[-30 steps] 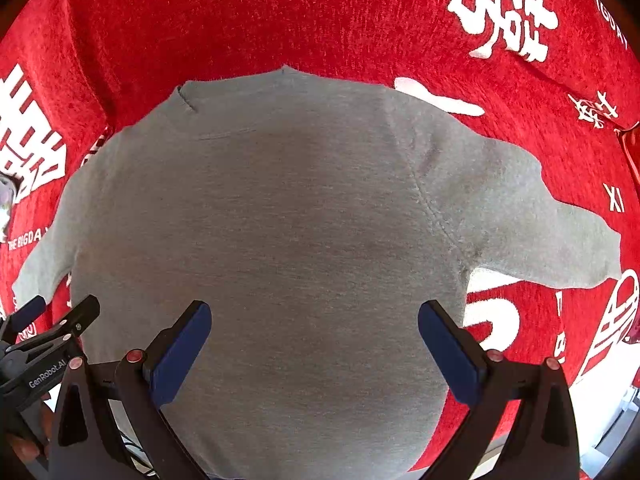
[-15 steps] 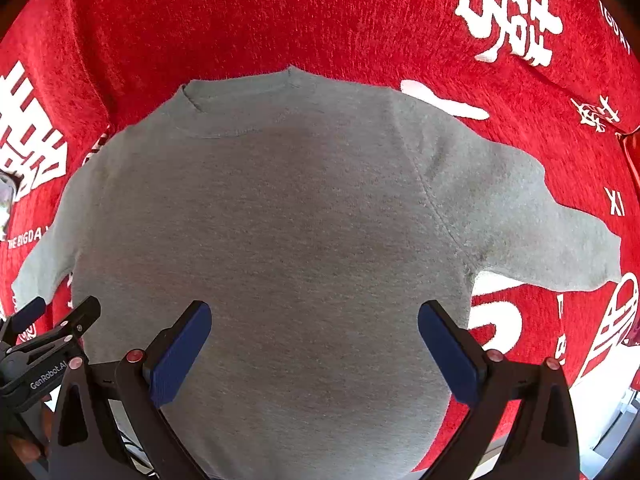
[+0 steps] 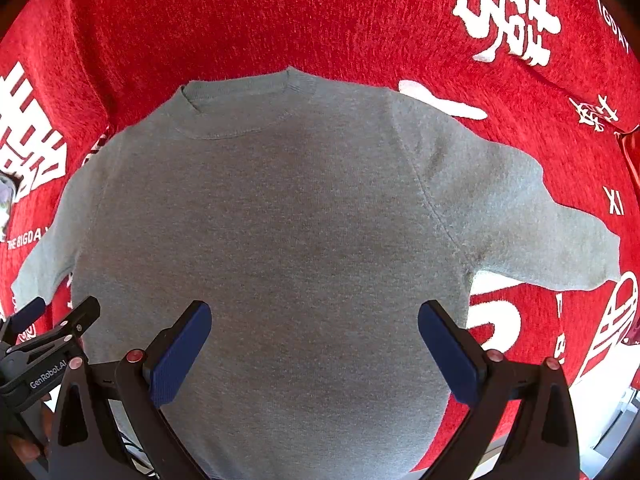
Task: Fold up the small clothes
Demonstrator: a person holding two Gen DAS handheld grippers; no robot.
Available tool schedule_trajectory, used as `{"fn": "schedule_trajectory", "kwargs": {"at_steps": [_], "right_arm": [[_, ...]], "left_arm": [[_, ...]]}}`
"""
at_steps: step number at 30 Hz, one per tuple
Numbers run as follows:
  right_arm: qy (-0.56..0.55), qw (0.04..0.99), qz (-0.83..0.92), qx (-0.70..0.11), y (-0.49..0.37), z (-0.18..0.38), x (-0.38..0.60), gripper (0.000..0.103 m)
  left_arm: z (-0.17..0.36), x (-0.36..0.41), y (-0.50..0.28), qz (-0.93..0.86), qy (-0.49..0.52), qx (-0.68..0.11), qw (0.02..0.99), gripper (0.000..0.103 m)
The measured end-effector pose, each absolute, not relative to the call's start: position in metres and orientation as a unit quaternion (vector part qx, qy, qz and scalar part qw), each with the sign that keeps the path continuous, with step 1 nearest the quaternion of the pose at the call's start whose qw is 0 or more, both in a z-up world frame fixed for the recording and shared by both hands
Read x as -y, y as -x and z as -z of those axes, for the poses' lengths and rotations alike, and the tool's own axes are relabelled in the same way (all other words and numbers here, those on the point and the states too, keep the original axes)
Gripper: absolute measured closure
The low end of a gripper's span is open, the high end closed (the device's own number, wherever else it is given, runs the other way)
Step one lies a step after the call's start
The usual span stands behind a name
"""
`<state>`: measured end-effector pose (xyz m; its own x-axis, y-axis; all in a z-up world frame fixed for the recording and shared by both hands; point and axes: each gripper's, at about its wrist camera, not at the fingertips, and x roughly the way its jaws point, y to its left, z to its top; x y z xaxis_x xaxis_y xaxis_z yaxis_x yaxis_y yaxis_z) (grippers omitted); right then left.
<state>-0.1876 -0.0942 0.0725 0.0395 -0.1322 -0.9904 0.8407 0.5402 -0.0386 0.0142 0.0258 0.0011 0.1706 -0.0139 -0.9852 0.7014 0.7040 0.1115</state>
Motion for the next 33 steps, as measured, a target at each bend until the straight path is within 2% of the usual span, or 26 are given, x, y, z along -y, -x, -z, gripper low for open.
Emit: {"fn": "schedule_trajectory", "kwargs": {"at_steps": [33], "right_arm": [[-0.297, 0.656, 0.377, -0.583, 0.1875, -0.0784, 0.0885, 0.000]], "left_arm": [[-0.0061, -0.0278, -0.0136, 0.252, -0.289, -0.590, 0.711, 0.000]]}}
